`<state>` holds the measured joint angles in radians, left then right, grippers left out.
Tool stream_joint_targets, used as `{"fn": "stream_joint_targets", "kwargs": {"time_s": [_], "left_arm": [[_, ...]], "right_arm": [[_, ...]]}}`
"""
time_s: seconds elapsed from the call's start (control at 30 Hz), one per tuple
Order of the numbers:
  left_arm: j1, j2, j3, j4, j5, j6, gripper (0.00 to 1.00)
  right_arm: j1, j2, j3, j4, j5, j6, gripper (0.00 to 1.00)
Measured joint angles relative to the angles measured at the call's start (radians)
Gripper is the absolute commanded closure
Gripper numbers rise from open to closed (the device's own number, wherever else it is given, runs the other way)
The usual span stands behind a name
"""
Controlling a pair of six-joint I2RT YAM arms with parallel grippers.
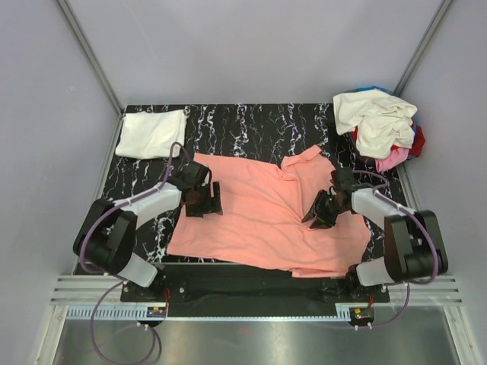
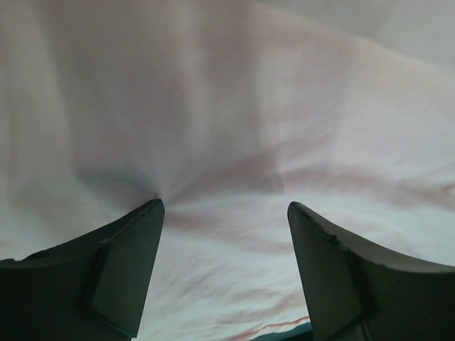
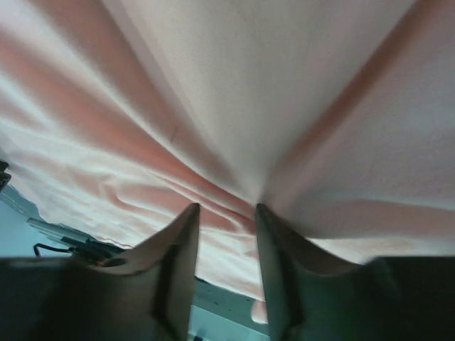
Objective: Fold and stack the t-shirts
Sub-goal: Flatten the tshirt out
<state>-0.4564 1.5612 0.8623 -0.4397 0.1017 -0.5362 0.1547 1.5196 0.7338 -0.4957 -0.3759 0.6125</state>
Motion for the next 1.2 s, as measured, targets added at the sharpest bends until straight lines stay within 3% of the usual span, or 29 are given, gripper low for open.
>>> {"fn": "stream_joint_targets", "kwargs": {"time_s": [0.13, 0.23, 0.37, 0.6, 0.83, 1.2], "left_arm": [[-0.009, -0.170, -0.115, -0.064, -0.020, -0.037, 0.25], [-0.015, -0.307, -0.158, -0.133, -0.049, -0.069, 0.24], [-0.022, -0.439, -0.197, -0.142, -0.091, -0.108, 0.25], [-0.044, -0.475, -0.369, -0.011, -0.103, -0.153, 0.29], [-0.048, -0.457, -0.399, 0.114, -0.098, -0.171, 0.31], [-0.048, -0.409, -0.407, 0.212, -0.071, -0.172, 0.34]], "right_arm": [[0.001, -0.223, -0.081, -0.088, 0.031, 0.041, 0.33], [0.001, -0.310, -0.023, -0.156, 0.082, 0.042, 0.31], [0.001, -0.294, 0.143, -0.183, 0.152, 0.034, 0.32], [0.000, 0.022, 0.477, -0.153, 0.244, -0.015, 0.36], [-0.008, 0.368, 0.721, -0.165, 0.282, -0.047, 0.35], [-0.048, 0.581, 0.946, -0.208, 0.310, -0.061, 0.33]]}}
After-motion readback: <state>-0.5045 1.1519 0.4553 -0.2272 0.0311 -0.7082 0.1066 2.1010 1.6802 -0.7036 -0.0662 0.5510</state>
